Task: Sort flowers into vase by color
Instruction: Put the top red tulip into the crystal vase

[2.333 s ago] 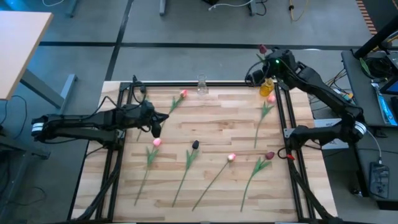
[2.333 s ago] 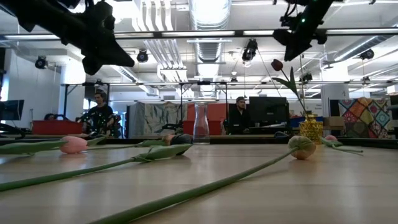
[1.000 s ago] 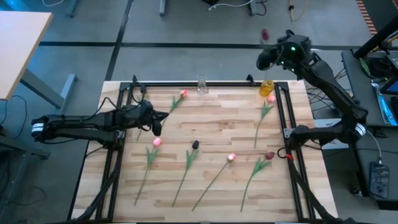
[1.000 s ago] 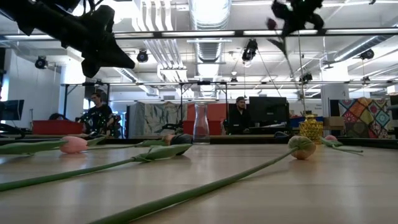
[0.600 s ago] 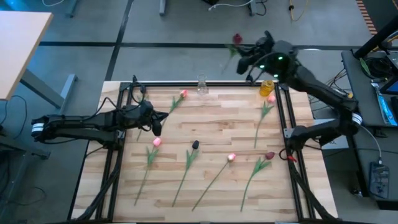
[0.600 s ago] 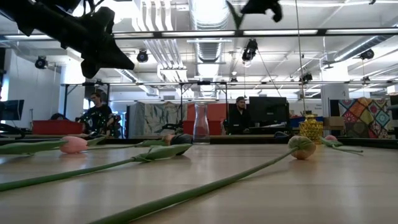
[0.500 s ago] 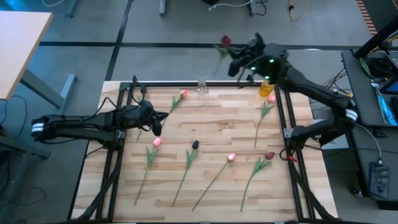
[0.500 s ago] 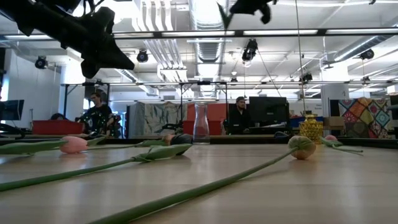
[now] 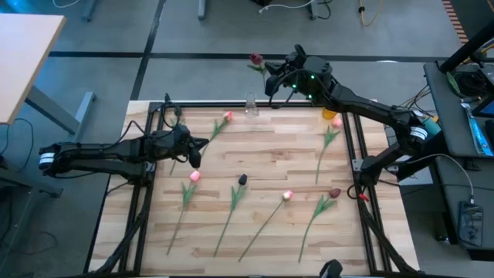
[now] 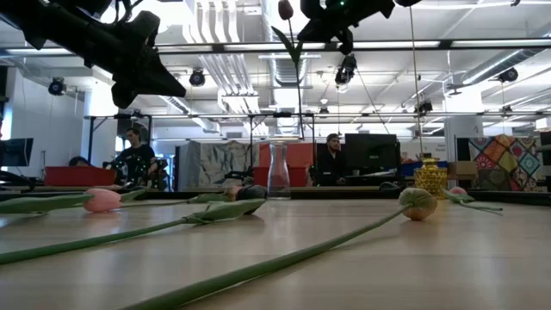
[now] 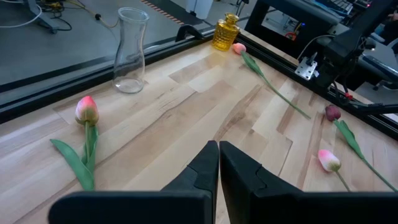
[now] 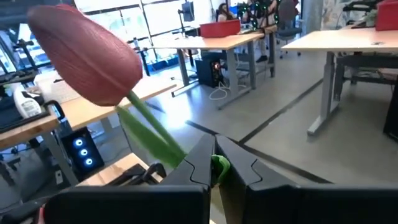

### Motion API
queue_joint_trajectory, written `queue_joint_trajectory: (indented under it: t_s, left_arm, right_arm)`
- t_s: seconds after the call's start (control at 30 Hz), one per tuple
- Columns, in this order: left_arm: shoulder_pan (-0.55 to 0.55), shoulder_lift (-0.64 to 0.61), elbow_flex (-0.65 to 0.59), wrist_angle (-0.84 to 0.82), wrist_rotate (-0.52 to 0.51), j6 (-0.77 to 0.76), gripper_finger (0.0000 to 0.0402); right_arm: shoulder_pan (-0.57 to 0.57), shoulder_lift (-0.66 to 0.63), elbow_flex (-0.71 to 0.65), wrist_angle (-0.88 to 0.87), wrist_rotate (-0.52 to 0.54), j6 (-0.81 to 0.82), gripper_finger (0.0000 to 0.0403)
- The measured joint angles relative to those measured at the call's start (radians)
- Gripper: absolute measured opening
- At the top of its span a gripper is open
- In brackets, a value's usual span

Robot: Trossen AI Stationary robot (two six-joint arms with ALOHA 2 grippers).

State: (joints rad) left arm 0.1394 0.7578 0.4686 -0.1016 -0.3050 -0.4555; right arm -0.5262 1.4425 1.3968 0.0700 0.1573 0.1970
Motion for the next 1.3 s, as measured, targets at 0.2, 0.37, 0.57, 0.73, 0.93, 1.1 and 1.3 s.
queue_joint_trajectory:
  t_s: [0.2,0.37,0.57,0.73,0.93,1.1,1.3]
  left_arm:
    - [0.000,0.000,0.000,0.000,0.000,-0.002,0.0000]
    - [0.000,0.000,0.000,0.000,0.000,-0.002,0.0000]
    - [0.000,0.000,0.000,0.000,0.000,-0.002,0.0000]
    - [0.000,0.000,0.000,0.000,0.000,-0.002,0.0000]
    - [0.000,0.000,0.000,0.000,0.000,-0.003,0.0000]
    - [0.000,0.000,0.000,0.000,0.000,-0.002,0.0000]
    - [0.000,0.000,0.000,-0.004,0.000,-0.002,0.0000]
  right_arm:
    - [0.003,-0.002,0.000,0.045,0.000,0.042,0.0009]
    - [0.007,-0.002,0.000,0.078,0.000,0.112,0.0009]
    - [0.014,-0.002,-0.001,0.076,0.000,0.194,0.0009]
    - [0.014,-0.001,-0.002,0.062,0.001,0.282,0.0009]
    - [0.016,-0.001,-0.005,0.058,0.003,0.313,0.0009]
    - [0.023,0.018,-0.010,0.091,0.006,0.331,0.0009]
    - [0.038,0.090,0.010,0.146,-0.009,0.328,0.0009]
